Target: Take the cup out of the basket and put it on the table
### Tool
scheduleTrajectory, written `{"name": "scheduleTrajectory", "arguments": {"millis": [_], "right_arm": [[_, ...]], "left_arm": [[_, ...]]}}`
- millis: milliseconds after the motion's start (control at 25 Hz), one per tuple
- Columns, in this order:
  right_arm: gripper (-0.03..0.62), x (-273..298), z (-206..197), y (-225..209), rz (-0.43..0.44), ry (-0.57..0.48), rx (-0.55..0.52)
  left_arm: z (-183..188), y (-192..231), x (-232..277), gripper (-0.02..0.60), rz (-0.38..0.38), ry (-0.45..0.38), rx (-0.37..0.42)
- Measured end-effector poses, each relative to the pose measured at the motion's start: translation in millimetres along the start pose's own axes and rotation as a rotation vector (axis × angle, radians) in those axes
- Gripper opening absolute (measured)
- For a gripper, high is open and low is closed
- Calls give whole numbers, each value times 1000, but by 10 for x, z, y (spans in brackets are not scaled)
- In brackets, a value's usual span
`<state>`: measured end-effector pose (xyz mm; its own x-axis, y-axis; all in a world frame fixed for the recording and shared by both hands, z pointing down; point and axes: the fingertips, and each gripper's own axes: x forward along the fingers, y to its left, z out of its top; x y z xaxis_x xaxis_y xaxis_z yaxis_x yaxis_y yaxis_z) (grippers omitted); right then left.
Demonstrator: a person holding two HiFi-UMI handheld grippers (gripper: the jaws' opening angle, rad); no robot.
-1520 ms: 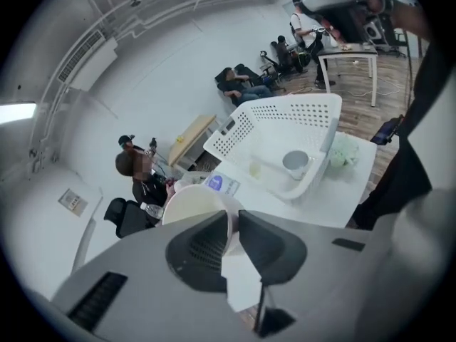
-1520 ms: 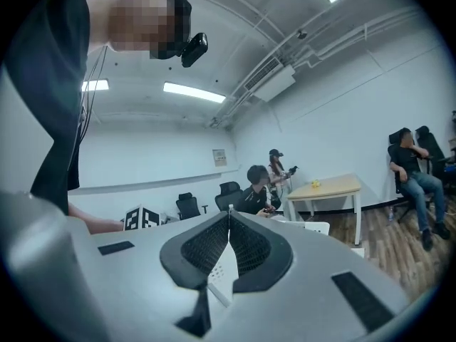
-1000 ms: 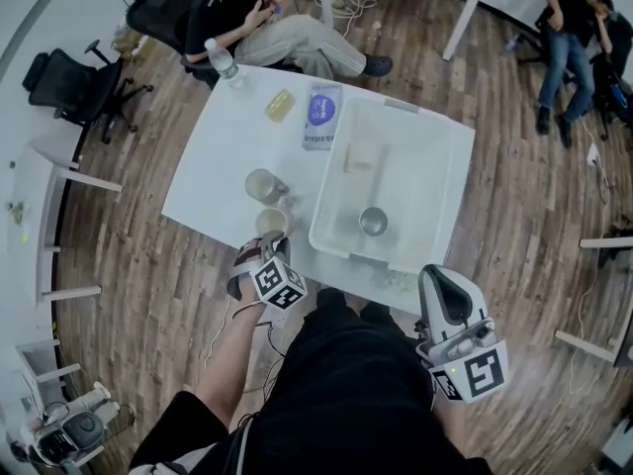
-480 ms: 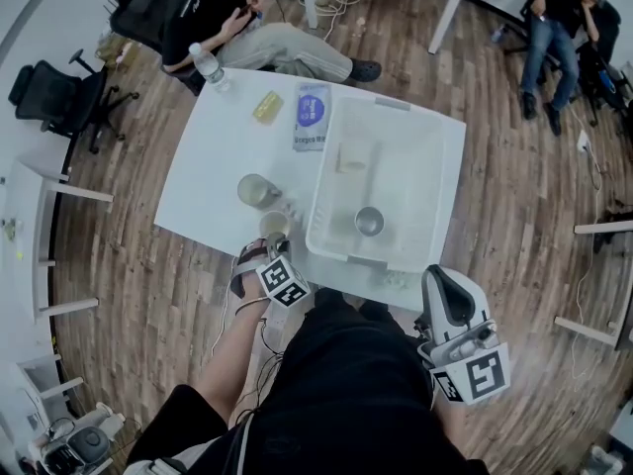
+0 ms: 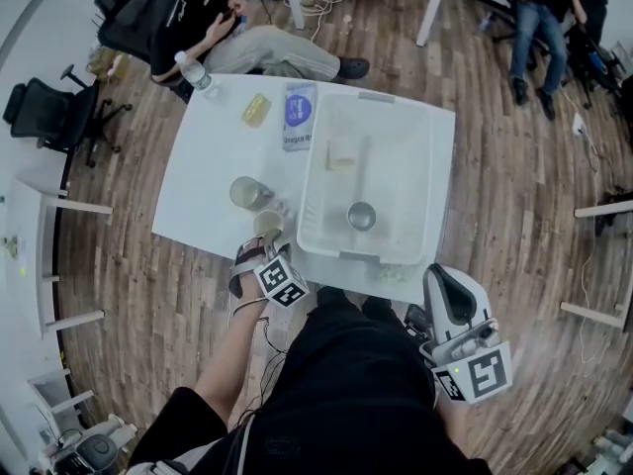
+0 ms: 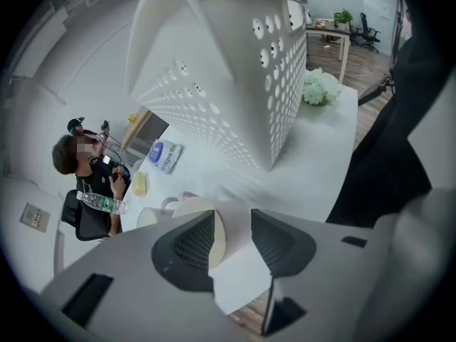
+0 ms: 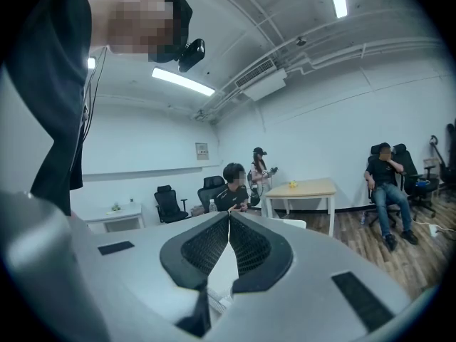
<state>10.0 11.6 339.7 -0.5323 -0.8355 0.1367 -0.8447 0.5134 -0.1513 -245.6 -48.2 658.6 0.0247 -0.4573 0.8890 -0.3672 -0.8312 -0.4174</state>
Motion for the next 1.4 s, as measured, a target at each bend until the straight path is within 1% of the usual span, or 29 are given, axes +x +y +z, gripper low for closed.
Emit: {"name": "scheduleTrajectory", "arguments": {"millis": [120,200,320,440,560,640,720,840,1000,1040,1120,1160,1200,1240,1400], "right_arm": [[26,-89,-20,-37,-8,-2,9],[26,-136,-36,-66,-10,-4,14],[26,-175,-52,-99,-11,-16,22],[26,-214,-59,-101,-4,-27,24],[26,-247,-40,-110,4,-39,22],[26,-266,-30,-123,7,-45,21],[26,-280,-24,-126,9,-51,19],[26,-294,-20,-122,15,-56,14],[26,-295,-1,-128,23,-60,5],[26,-291,5,-133,24,-61,2],[26,-274,20,-140,28,-65,-3],[26,-263,27,-142,30,-66,-4],[26,-251,35,-142,33,-66,-6],[26,-241,40,-141,36,-65,-7],[26,-225,27,-127,41,-61,-6]], "left_arm": [[161,151,-291,167,52,-41,-19],[342,335,-597,166,115,-101,-51],[674,641,-1107,156,221,-227,-91],[1050,840,-1644,98,301,-385,-127],[1440,885,-2075,65,334,-513,-128],[1694,864,-2296,45,329,-597,-144],[1925,809,-2449,29,280,-693,-199],[2230,673,-2565,12,159,-833,-282],[2543,489,-2730,9,10,-997,-346],[2597,445,-2773,9,-34,-1035,-378],[2677,343,-2849,9,-150,-1106,-456],[2704,295,-2880,9,-202,-1133,-481],[2723,254,-2903,9,-237,-1152,-489],[2732,220,-2914,9,-254,-1162,-485],[2724,122,-2876,9,-268,-1153,-468]]}}
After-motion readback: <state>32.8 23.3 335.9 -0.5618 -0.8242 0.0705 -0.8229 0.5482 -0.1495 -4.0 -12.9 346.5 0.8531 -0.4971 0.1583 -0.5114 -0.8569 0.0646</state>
